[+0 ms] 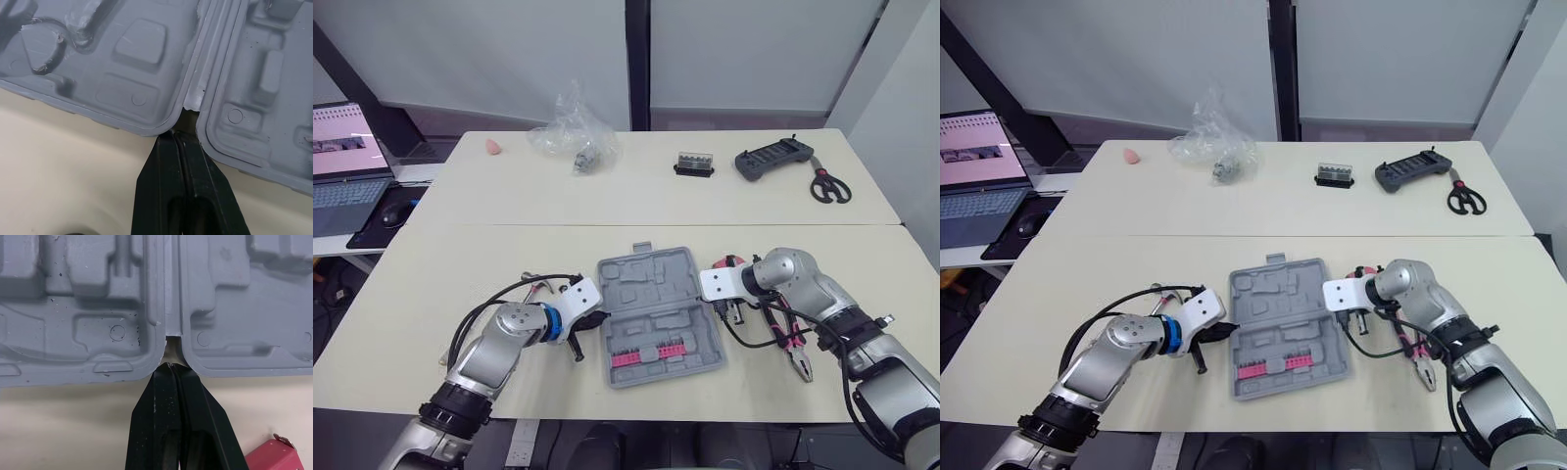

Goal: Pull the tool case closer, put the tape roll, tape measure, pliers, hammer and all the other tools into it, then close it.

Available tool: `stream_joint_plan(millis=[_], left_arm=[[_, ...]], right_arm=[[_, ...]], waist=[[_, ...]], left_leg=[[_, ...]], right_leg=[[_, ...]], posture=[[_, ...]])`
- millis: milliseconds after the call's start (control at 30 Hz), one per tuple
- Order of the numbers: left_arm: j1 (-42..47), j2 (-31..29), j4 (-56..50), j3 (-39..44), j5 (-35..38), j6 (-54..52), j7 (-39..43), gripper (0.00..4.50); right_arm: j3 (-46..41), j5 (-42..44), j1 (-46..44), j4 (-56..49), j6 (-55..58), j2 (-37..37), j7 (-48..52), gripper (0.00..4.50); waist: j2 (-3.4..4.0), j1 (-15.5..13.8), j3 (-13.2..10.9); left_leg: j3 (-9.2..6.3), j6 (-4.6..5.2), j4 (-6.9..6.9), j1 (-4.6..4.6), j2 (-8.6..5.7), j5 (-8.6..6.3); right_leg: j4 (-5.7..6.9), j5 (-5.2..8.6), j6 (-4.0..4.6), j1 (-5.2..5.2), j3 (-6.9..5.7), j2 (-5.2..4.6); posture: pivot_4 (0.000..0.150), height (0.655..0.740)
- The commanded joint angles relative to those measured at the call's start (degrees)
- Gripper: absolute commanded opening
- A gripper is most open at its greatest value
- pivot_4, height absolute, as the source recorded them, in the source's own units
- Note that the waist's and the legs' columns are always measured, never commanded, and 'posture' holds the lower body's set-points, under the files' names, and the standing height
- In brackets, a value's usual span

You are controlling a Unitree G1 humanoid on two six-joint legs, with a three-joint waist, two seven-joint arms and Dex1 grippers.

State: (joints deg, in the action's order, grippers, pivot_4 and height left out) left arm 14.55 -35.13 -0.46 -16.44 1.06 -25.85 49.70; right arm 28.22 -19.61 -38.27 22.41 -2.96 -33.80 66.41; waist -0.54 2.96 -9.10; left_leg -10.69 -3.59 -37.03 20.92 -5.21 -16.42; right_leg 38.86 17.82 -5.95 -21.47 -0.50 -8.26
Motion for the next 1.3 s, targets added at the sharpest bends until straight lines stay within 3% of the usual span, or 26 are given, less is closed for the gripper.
stream_joint_plan(millis=[33,467,800,1300], left_arm=[[1.0,1.0,-2.0,-2.1,0.0,1.3,1.9,0.0],[2.2,1.9,-3.0,-5.4,-1.1,2.7,6.8,0.0],[-2.1,0.6,-8.8,-7.4,-1.1,0.3,9.0,0.0],[-8.4,-1.3,-16.1,-8.9,-1.2,-4.0,9.2,0.0]], right_arm=[[-0.5,1.4,1.8,-7.0,0.9,0.2,1.1,0.01],[-4.3,3.9,12.5,-24.3,11.3,-4.1,2.4,0.01],[-4.8,5.3,20.0,-34.5,18.8,-6.0,4.1,0.01],[-3.3,6.1,25.8,-40.8,22.3,-6.9,4.3,0.01]], waist=[[0.0,-0.1,0.0],[-0.04,-0.5,0.0],[-0.06,-0.6,0.0],[-0.09,-1.1,0.0]], left_leg=[[-0.01,0.0,0.0,0.0,0.0,0.0],[0.01,0.01,0.0,0.0,-0.01,-0.01],[0.0,0.01,0.02,0.0,0.01,-0.01],[0.0,0.02,0.02,-0.02,0.03,-0.02]], right_leg=[[0.0,0.0,0.0,0.01,-0.01,0.0],[-0.02,0.0,0.0,0.04,-0.01,0.0],[-0.07,0.01,-0.01,0.05,-0.02,0.0],[-0.15,0.01,-0.02,0.11,-0.02,0.03]], posture=[[0.15,0.74],[0.15,0.74],[0.15,0.74],[0.15,0.74]])
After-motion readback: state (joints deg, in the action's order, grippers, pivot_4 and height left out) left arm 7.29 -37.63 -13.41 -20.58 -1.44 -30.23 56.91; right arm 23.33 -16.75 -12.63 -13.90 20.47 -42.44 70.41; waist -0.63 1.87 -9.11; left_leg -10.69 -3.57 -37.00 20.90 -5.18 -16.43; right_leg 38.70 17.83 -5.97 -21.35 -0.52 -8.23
